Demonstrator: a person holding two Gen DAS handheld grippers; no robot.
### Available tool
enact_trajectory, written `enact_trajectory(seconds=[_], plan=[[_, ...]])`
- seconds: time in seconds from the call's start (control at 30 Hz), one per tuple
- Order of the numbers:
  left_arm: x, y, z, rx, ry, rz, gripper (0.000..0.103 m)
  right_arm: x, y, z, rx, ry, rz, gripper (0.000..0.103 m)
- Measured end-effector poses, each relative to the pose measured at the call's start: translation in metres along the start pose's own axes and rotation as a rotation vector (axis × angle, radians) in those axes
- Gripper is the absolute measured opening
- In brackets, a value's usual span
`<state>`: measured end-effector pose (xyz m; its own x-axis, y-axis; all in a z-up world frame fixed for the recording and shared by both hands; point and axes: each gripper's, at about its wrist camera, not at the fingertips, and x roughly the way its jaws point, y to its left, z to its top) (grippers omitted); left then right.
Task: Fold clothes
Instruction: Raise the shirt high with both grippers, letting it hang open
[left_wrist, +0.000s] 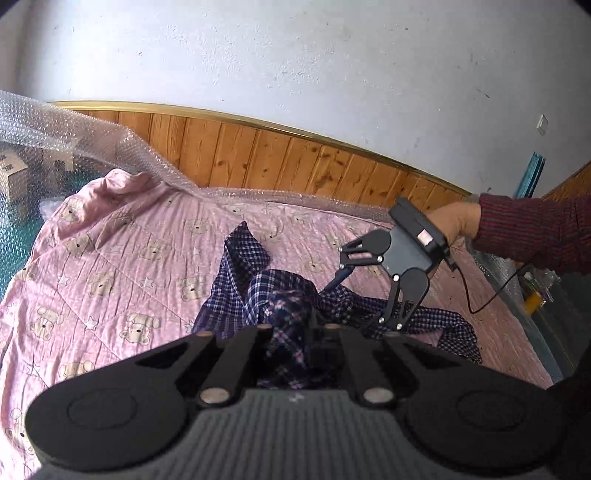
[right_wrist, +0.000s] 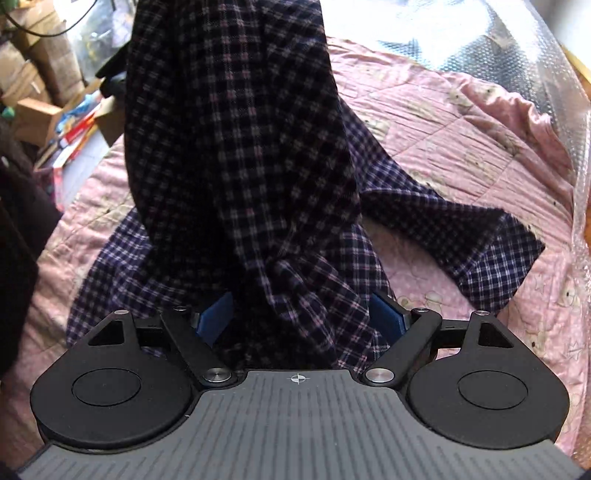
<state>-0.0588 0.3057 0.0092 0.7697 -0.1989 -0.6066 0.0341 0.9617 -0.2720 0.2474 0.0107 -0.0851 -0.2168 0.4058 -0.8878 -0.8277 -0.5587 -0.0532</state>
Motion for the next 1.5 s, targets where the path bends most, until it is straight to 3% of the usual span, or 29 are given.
enact_trajectory(seconds=[0.07, 0.1, 0.13, 0.17, 0.2, 0.27, 0.33, 0.43, 0.63, 0.83, 0.97, 1.07, 1.23, 1.33, 1.43, 1.5], plan=[[-0.002, 0.003, 0.001, 0.003, 0.005, -0.003, 0.005, 0.017, -0.006, -0.007, 0.013, 0.011, -0.027, 0.076], [-0.003, 0.004, 0.002, 0.007, 0.012, 0.010, 0.005, 0.027, -0.009, -0.009, 0.026, 0.019, -0.035, 0.065], [-0.004, 0.004, 0.002, 0.012, 0.020, 0.026, 0.005, 0.034, -0.012, -0.011, 0.054, 0.022, -0.022, 0.039], [-0.004, 0.005, 0.003, 0.017, 0.025, 0.045, 0.005, 0.040, -0.016, -0.012, 0.085, 0.027, -0.013, 0.024], [-0.004, 0.005, 0.003, 0.021, 0.028, 0.064, 0.005, 0.041, -0.017, -0.013, 0.115, 0.026, -0.018, 0.012], [-0.003, 0.006, 0.004, 0.031, 0.027, 0.100, 0.005, 0.024, -0.015, -0.015, 0.152, -0.011, -0.077, 0.003], [-0.002, 0.008, 0.006, 0.038, 0.002, 0.122, 0.004, -0.019, -0.010, -0.019, 0.224, -0.076, -0.188, 0.002], [-0.003, 0.008, 0.019, 0.056, -0.090, 0.086, 0.004, -0.092, 0.002, -0.025, 0.337, -0.166, -0.350, 0.001], [-0.023, -0.016, 0.080, 0.182, -0.318, 0.031, 0.004, -0.219, 0.086, -0.003, 0.413, -0.207, -0.678, 0.000], [-0.092, -0.085, 0.142, 0.366, -0.574, -0.016, 0.004, -0.321, 0.184, 0.034, 0.446, -0.242, -1.013, 0.000], [-0.138, -0.125, 0.159, 0.456, -0.671, -0.045, 0.005, -0.390, 0.249, 0.060, 0.465, -0.265, -1.237, 0.000], [-0.173, -0.154, 0.157, 0.545, -0.734, -0.039, 0.005, -0.413, 0.293, 0.076, 0.440, -0.279, -1.383, 0.000], [-0.228, -0.193, 0.157, 0.659, -0.821, -0.015, 0.005, -0.450, 0.349, 0.103, 0.367, -0.341, -1.543, 0.000], [-0.242, -0.207, 0.169, 0.697, -0.832, -0.008, 0.005, -0.474, 0.361, 0.114, 0.330, -0.370, -1.593, 0.000], [-0.234, -0.214, 0.188, 0.721, -0.824, 0.016, 0.006, -0.479, 0.331, 0.104, 0.357, -0.358, -1.570, 0.000], [-0.209, -0.214, 0.206, 0.709, -0.785, 0.032, 0.006, -0.478, 0.304, 0.094, 0.385, -0.342, -1.542, 0.000]])
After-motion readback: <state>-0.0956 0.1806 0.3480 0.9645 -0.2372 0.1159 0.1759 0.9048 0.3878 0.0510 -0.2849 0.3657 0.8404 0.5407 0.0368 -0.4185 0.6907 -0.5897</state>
